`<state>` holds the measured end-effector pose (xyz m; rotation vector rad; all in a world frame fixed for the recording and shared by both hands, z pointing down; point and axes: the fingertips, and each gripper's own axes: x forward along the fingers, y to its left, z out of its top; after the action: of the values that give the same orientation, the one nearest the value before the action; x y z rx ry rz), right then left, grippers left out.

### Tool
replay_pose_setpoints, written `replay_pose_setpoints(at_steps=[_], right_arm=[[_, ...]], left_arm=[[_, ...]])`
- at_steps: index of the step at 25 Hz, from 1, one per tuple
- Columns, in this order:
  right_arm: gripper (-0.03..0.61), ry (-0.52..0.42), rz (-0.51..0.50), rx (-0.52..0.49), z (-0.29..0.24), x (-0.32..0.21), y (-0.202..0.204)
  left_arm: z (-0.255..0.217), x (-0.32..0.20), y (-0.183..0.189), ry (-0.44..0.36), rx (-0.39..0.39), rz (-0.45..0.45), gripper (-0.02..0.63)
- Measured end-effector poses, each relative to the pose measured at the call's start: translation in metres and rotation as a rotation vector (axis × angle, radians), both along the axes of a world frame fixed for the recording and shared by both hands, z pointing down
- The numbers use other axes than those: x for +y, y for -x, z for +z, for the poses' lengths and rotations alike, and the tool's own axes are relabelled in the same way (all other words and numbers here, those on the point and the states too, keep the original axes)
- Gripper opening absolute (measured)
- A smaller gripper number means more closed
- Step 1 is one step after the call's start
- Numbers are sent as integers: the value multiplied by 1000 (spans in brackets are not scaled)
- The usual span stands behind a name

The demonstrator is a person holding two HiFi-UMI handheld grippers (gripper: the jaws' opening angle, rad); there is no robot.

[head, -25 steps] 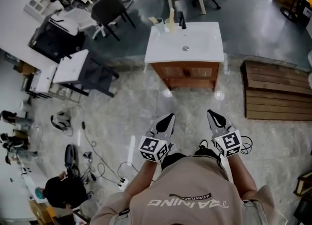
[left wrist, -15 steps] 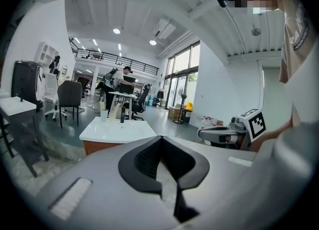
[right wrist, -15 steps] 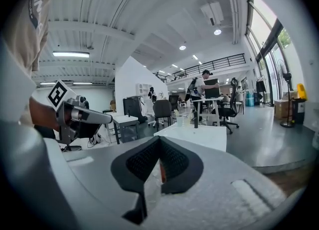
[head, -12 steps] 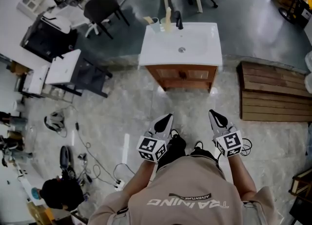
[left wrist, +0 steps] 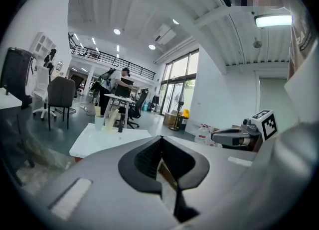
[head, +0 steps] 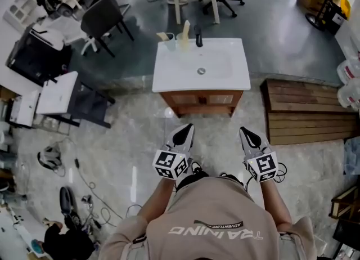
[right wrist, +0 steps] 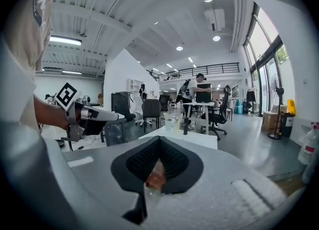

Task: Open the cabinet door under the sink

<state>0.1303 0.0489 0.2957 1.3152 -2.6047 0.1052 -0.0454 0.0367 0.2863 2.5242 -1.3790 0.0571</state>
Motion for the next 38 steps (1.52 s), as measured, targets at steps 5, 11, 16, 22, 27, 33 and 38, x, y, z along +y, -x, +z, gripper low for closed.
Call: replay_pose_setpoints(at_steps=[5,11,16,22,27,33,38], right_arm=[[2,-9,68,-26,-7,-31,22],[2,-14,39,26,-7,-45,68],[2,-16,-14,70,-4,-57,90],[2,-41,-56,85,-3,-81,97],[2,-22,-92,84,11,-104,90],[2,-18,-122,61,16,-136,78],[2,36,-129,22,38,-155,70]], left_arm=[[10,-16,22,-7,-39,38,20],[23,-33,50,2,-58,59,20],[26,-43,61,13,-45,40,20],[24,-62,57,41,-72,27,20],[14,-87,48,49,-78,15,20],[13,-123,30,49,-98,-4,20],[23,-139,19,63,-119,-26,20]])
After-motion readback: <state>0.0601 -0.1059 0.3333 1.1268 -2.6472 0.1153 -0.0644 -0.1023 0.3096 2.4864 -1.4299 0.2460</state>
